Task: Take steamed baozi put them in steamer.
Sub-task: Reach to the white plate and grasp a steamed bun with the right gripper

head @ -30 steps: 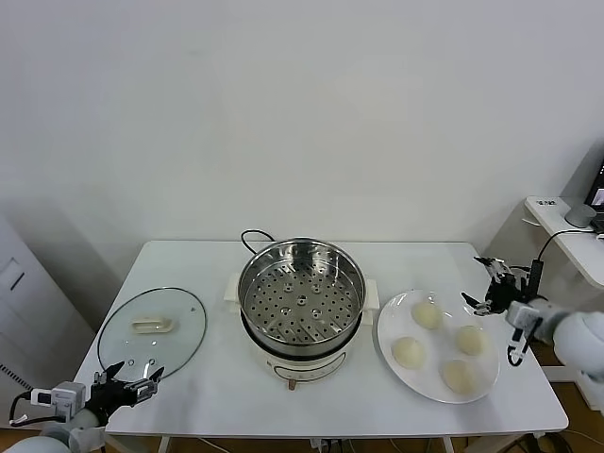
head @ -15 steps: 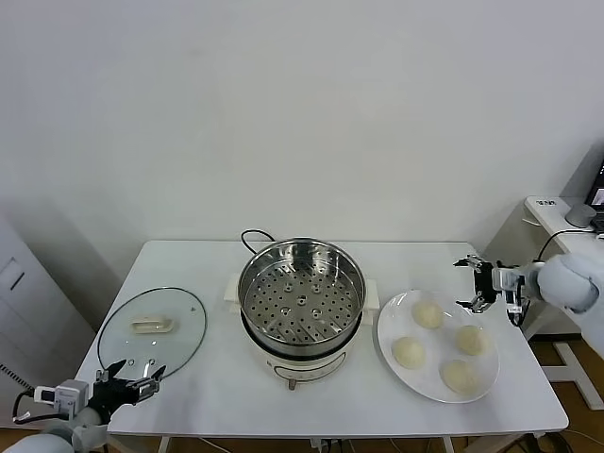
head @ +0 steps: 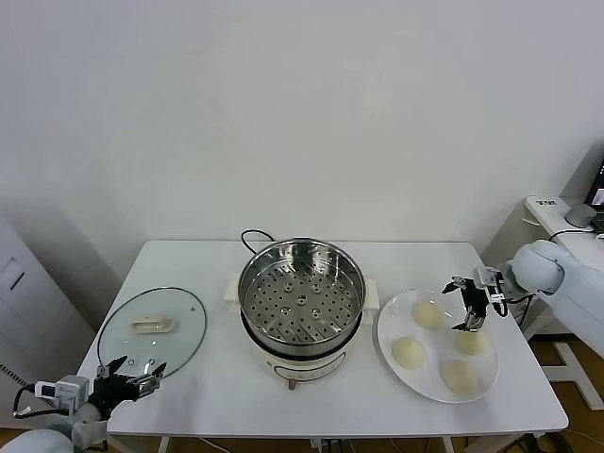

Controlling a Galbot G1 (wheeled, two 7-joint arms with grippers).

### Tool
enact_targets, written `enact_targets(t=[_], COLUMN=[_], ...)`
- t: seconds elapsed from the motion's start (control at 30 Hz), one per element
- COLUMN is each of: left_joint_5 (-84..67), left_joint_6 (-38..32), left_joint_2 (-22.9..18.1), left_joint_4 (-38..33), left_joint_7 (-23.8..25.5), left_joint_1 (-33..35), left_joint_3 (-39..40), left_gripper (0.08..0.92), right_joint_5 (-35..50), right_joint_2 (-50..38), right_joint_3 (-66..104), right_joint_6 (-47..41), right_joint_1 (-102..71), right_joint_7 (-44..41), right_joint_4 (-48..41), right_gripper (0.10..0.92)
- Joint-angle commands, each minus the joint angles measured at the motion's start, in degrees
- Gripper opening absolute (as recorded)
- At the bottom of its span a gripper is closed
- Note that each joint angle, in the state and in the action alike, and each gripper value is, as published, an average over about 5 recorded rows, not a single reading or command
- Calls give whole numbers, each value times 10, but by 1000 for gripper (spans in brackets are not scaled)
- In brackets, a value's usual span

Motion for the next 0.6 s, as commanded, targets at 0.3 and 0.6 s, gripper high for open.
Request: enact_targets(t=[0.3, 0.6], left_joint_5=[0, 3], left_joint_6=[-1, 0], left_joint_2=[5, 4], left_joint_4=[1, -3], left_joint_7=[2, 2], left_joint_1=[-1, 2], left_joint_3=[1, 1], left_gripper=[823, 823], right_joint_5=[-36, -76], right_joint_2=[69, 111], right_joint_3=[-37, -21], right_joint_6=[15, 21], right_joint_1=[23, 16], right_joint_7=[-7, -7], right_joint_4=[-68, -120], right_gripper=[823, 810])
